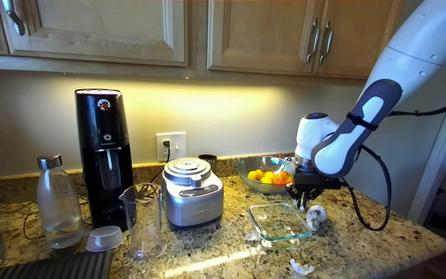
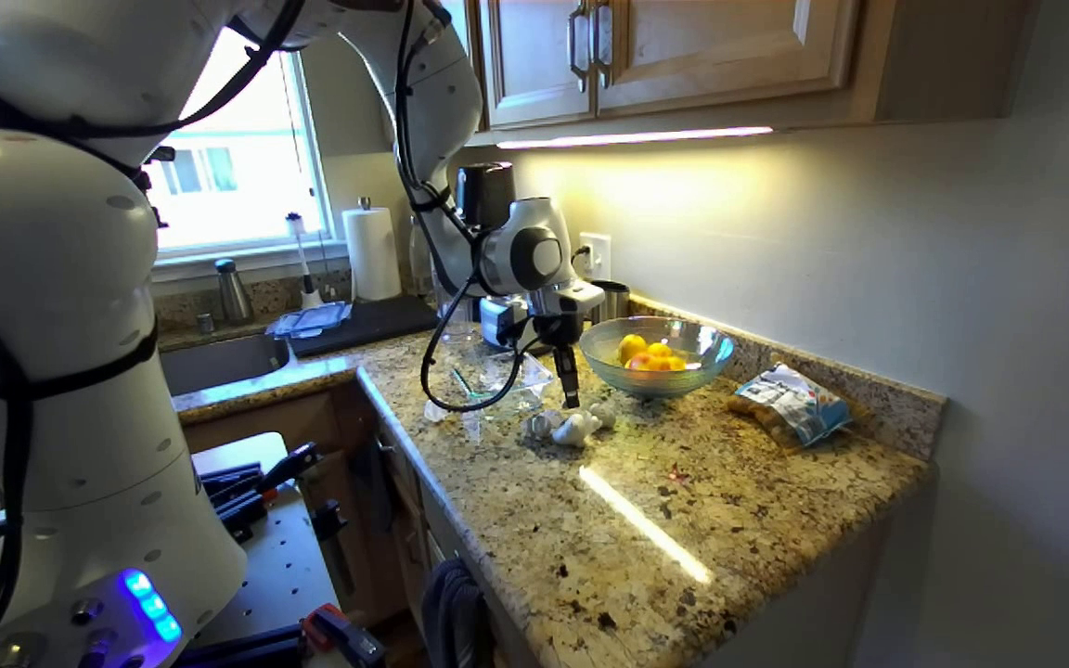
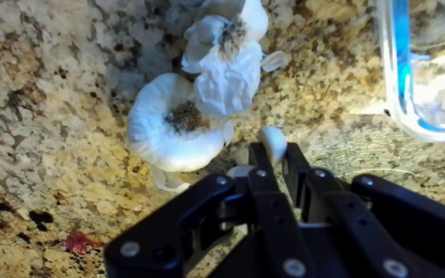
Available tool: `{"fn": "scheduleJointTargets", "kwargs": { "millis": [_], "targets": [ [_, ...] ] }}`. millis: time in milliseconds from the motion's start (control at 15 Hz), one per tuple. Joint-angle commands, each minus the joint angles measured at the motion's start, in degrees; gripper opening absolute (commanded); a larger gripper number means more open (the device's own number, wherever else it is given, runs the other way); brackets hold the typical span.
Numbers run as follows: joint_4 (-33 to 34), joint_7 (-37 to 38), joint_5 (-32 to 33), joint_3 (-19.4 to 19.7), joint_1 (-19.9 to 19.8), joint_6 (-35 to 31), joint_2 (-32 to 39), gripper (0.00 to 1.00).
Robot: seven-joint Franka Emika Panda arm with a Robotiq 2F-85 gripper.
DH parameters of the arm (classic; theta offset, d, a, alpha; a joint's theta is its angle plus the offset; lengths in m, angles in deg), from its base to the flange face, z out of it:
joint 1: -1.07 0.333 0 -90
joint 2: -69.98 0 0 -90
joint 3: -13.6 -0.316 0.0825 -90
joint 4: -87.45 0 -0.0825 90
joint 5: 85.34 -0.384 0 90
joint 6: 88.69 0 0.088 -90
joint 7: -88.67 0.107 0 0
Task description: Take out all the cloves of garlic in the bowl and put them on the table
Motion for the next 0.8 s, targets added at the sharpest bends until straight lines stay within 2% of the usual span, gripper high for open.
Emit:
{"fn": "scheduleJointTargets", "kwargs": {
  "millis": [0,267,533,733],
  "targets": [
    [-1.6,2.6,0.8,3.2,3.2,-1.6,-2.0,0.45],
    [-4.3,3.6,2.3,5.7,6.7,0.3,-6.5,0.69],
    [-8.3,2.0,2.2,3.6,6.3,1.8,-13.1,0.95],
    [-10.9,2.5,3.2,2.4,5.7,2.8,-17.2,1.0]
  ]
}}
